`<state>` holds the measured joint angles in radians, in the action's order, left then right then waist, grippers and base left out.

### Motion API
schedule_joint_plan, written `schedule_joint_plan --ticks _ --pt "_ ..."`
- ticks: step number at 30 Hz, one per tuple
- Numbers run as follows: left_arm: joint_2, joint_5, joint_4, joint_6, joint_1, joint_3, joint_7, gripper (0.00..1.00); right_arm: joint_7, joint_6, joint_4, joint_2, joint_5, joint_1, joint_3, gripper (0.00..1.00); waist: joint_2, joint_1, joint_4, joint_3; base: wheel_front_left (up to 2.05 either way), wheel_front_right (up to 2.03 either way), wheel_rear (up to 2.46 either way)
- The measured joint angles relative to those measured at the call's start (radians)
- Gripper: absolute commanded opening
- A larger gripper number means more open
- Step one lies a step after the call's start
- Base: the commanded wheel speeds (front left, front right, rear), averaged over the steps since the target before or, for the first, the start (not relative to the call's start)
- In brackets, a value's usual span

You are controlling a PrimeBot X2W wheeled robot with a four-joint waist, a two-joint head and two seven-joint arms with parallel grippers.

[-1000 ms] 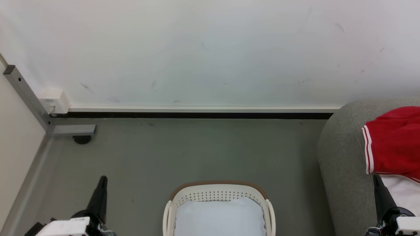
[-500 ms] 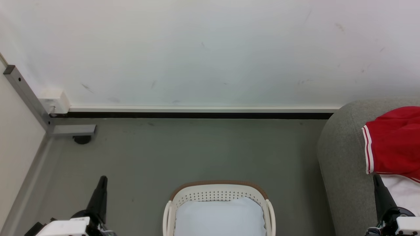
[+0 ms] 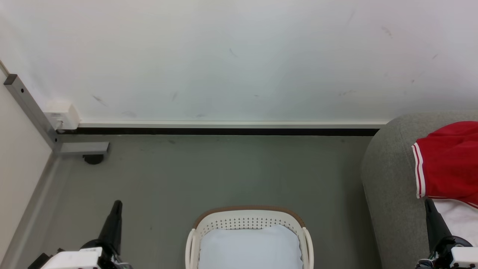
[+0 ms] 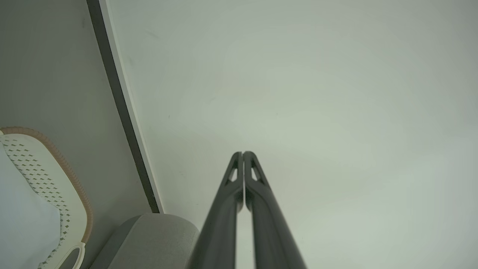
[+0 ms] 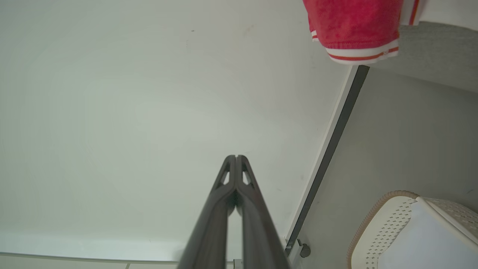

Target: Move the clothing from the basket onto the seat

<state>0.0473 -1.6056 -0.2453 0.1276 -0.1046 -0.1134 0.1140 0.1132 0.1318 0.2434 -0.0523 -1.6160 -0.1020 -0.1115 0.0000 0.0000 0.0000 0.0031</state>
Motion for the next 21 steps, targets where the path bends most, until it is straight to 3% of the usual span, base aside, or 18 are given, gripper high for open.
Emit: schedule_joint_plan --ticks 21 --pt "0.000 0.000 0.000 0.000 0.000 0.000 0.000 0.00 0.000 0.000 0.000 0.001 0.000 0.000 -0.001 0.00 0.0000 0.0000 0.000 0.000 0.00 0.00 0.00"
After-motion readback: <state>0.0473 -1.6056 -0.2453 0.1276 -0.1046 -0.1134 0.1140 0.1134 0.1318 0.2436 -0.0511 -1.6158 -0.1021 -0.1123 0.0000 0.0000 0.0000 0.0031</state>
